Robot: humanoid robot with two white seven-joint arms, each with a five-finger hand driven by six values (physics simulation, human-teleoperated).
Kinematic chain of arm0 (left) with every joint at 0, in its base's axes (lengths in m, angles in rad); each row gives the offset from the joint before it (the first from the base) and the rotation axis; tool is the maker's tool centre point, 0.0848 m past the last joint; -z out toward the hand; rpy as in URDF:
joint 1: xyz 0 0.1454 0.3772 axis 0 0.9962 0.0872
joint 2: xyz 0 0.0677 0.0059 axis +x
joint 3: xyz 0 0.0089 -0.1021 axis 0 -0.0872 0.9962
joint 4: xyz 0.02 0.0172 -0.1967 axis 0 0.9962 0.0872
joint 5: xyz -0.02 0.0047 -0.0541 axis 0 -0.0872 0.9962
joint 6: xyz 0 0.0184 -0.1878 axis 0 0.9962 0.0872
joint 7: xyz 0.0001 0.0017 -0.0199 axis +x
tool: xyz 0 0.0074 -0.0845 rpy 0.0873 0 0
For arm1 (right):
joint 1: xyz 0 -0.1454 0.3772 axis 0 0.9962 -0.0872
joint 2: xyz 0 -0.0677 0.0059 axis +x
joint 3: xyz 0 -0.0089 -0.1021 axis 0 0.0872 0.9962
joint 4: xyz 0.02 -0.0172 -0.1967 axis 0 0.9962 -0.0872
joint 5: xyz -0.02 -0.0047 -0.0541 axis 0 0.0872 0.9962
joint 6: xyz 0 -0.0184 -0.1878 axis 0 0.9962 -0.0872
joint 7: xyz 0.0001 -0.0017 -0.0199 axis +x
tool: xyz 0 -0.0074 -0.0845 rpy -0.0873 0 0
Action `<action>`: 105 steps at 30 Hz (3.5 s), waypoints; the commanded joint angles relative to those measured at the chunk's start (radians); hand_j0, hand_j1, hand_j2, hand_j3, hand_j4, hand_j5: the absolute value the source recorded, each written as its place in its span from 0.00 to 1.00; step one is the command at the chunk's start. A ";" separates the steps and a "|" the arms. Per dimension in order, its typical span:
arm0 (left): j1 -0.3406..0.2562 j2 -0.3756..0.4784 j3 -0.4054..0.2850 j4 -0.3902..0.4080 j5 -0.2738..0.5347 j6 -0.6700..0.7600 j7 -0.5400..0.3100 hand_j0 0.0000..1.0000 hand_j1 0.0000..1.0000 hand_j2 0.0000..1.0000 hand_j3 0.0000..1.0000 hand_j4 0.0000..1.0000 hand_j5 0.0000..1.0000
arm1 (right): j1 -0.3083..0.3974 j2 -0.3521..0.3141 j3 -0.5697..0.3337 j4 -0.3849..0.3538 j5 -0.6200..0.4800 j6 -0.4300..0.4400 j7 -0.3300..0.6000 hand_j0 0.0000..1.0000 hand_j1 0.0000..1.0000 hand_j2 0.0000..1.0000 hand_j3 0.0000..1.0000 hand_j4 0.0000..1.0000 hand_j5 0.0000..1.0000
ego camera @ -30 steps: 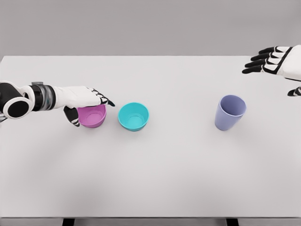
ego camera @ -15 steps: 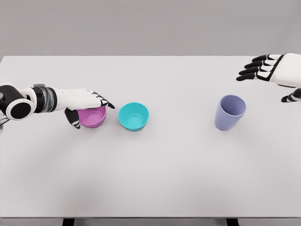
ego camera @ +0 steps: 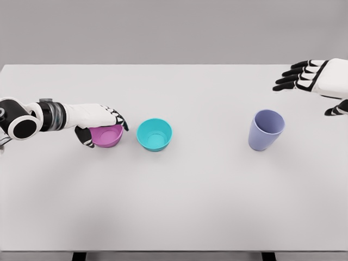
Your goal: Stacking bowl and cup with both arms
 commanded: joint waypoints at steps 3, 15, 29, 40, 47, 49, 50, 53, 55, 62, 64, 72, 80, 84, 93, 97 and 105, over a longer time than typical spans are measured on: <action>0.000 0.001 0.003 0.000 0.004 0.001 0.002 0.75 0.75 0.75 0.75 0.75 0.75 | 0.000 0.003 0.006 -0.001 -0.004 0.003 0.000 1.00 1.00 1.00 1.00 1.00 1.00; -0.012 0.016 0.023 -0.046 0.010 0.001 0.002 0.74 0.74 0.74 0.74 0.74 0.74 | 0.000 0.009 0.029 -0.001 -0.004 0.003 0.000 1.00 1.00 1.00 1.00 1.00 1.00; -0.015 0.016 0.058 -0.085 0.010 -0.005 0.002 0.73 0.73 0.73 0.73 0.73 0.73 | -0.025 0.040 0.052 0.001 0.058 0.003 0.000 1.00 1.00 1.00 1.00 1.00 1.00; -0.032 0.008 0.067 -0.100 0.010 -0.013 0.002 0.73 0.73 0.73 0.73 0.73 0.73 | -0.127 0.052 0.240 0.002 0.067 0.003 0.000 1.00 1.00 1.00 1.00 1.00 1.00; -0.048 -0.001 0.067 -0.114 0.010 -0.039 0.002 0.73 0.73 0.73 0.73 0.73 0.73 | -0.284 -0.008 0.371 0.002 0.071 0.003 0.000 1.00 1.00 1.00 1.00 1.00 1.00; -0.049 -0.007 0.067 -0.115 0.008 -0.045 0.002 0.73 0.73 0.73 0.73 0.73 0.73 | -0.291 -0.023 0.371 0.002 0.071 0.003 0.000 1.00 1.00 1.00 1.00 1.00 1.00; -0.049 -0.012 0.067 -0.115 0.008 -0.053 0.002 0.73 0.73 0.73 0.73 0.73 0.73 | -0.293 -0.032 0.373 0.002 0.071 0.003 0.000 1.00 1.00 1.00 1.00 1.00 1.00; -0.051 -0.015 0.067 -0.115 0.008 -0.053 0.002 0.73 0.73 0.73 0.73 0.73 0.73 | -0.302 -0.077 0.365 0.002 0.070 0.003 0.000 1.00 1.00 1.00 1.00 1.00 1.00; -0.057 -0.035 0.067 -0.117 0.008 -0.053 0.002 0.73 0.73 0.73 0.73 0.73 0.73 | -0.302 -0.075 0.366 0.002 0.070 0.003 0.000 1.00 1.00 1.00 1.00 1.00 1.00; -0.055 -0.090 0.064 -0.117 0.005 -0.053 0.002 0.73 0.73 0.73 0.73 0.73 0.73 | -0.304 -0.080 0.379 0.001 0.078 0.003 0.000 1.00 1.00 1.00 1.00 1.00 1.00; -0.055 -0.105 0.064 -0.117 -0.006 -0.053 0.002 0.73 0.73 0.73 0.73 0.73 0.73 | -0.308 -0.081 0.377 0.001 0.078 0.003 0.000 1.00 1.00 1.00 1.00 1.00 1.00; -0.054 -0.133 0.055 -0.115 -0.007 -0.053 0.002 0.73 0.73 0.73 0.73 0.73 0.73 | -0.319 -0.098 0.434 0.002 0.035 0.003 0.000 1.00 1.00 1.00 1.00 1.00 1.00; -0.044 -0.168 0.055 -0.109 -0.049 -0.053 0.002 0.73 0.73 0.73 0.73 0.73 0.73 | -0.357 -0.072 0.452 0.002 0.047 0.003 0.000 1.00 1.00 1.00 1.00 1.00 1.00; -0.043 -0.182 0.055 -0.103 -0.056 -0.053 0.002 0.73 0.73 0.73 0.73 0.73 0.73 | -0.377 -0.045 0.463 0.002 0.048 0.003 0.000 1.00 1.00 1.00 1.00 1.00 1.00; -0.035 -0.191 0.050 -0.098 -0.056 -0.051 0.002 0.73 0.73 0.73 0.73 0.73 0.73 | -0.439 0.011 0.577 0.004 0.055 0.003 0.000 1.00 1.00 1.00 1.00 1.00 1.00; -0.025 -0.188 0.052 -0.097 -0.056 -0.051 0.002 0.73 0.73 0.73 0.73 0.73 0.73 | -0.440 0.017 0.578 0.002 0.055 0.003 0.000 1.00 1.00 1.00 1.00 1.00 1.00; -0.023 -0.186 0.053 -0.089 -0.056 -0.051 0.002 0.74 0.74 0.74 0.74 0.74 0.74 | -0.511 0.005 0.573 0.002 0.058 0.003 0.000 1.00 1.00 1.00 1.00 1.00 1.00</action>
